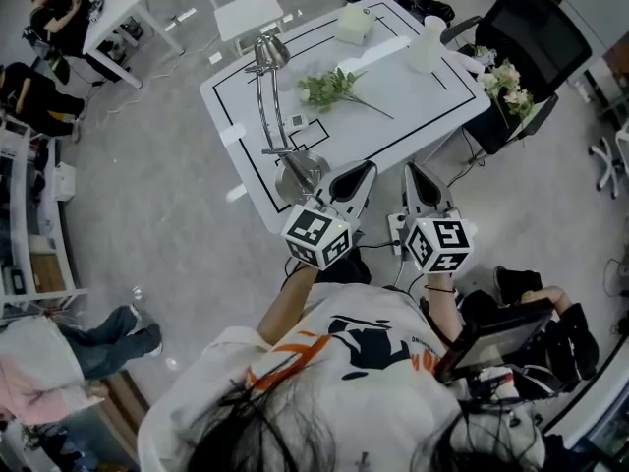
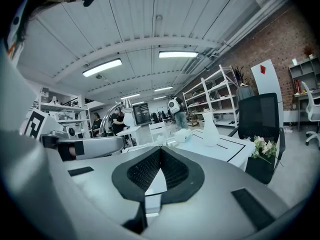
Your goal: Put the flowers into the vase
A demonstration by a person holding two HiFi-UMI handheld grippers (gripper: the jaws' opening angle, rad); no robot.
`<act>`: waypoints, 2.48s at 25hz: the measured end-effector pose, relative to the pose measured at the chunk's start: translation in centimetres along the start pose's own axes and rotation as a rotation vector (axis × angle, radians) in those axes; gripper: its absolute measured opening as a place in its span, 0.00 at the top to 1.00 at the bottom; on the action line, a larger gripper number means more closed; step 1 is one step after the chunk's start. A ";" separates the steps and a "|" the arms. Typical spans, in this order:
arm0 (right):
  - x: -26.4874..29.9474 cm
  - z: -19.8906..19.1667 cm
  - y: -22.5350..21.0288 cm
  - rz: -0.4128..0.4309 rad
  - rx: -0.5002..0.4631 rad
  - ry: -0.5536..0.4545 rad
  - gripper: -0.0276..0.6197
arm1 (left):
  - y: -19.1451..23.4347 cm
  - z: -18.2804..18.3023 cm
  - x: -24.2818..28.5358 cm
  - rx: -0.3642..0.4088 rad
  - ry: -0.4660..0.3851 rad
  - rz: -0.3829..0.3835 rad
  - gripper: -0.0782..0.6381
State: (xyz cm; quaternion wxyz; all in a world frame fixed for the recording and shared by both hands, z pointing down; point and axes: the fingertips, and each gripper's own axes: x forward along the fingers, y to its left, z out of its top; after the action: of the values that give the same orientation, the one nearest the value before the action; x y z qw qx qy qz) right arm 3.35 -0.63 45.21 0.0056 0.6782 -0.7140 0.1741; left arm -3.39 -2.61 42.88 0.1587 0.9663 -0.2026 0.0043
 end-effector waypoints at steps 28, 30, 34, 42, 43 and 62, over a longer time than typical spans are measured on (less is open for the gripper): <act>7.3 0.0 -0.9 0.029 -0.040 0.066 0.94 | 5.2 -1.0 3.5 -0.008 0.047 0.002 0.88; 8.3 0.3 -1.0 0.038 -0.050 0.063 0.94 | 5.7 -0.8 4.1 0.005 0.048 0.000 0.88; 10.7 0.6 -0.8 0.085 -0.084 0.075 0.94 | 6.9 -0.2 5.3 0.005 0.042 0.015 0.88; 17.2 -0.3 -2.0 0.219 -0.158 0.159 0.94 | 10.6 -0.7 7.7 -0.025 0.050 0.115 0.88; 18.1 -0.6 -2.2 0.239 -0.169 0.179 0.93 | 11.2 -0.8 7.9 -0.035 0.052 0.135 0.88; 30.9 -8.4 -1.2 0.641 -0.397 0.579 0.53 | 19.6 -1.4 9.6 -0.111 0.029 0.569 0.88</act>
State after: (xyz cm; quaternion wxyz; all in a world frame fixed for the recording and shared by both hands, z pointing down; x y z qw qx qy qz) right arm 0.11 -28.33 60.97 0.2800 0.3331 -0.8758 0.2088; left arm -2.21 -22.94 50.88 0.2067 0.8603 -0.4632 0.0511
